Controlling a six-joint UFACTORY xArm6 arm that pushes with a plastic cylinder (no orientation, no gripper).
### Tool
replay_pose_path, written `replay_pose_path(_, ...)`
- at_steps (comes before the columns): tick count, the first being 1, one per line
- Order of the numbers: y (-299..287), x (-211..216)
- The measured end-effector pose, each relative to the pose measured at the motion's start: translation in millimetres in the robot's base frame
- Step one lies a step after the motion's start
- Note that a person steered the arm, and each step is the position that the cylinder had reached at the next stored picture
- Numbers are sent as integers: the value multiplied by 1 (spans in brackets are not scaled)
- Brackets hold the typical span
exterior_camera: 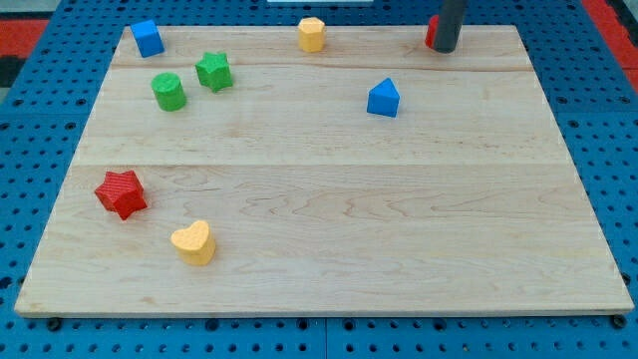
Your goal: Push the red circle a bit right
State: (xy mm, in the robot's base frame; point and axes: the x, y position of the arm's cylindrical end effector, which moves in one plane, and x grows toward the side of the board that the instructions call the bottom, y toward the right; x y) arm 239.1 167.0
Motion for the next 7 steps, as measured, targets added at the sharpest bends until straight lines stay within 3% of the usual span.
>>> replay_pose_path(2,-54,-17)
replay_pose_path(4,-35,-48)
replay_pose_path(7,-17,-46)
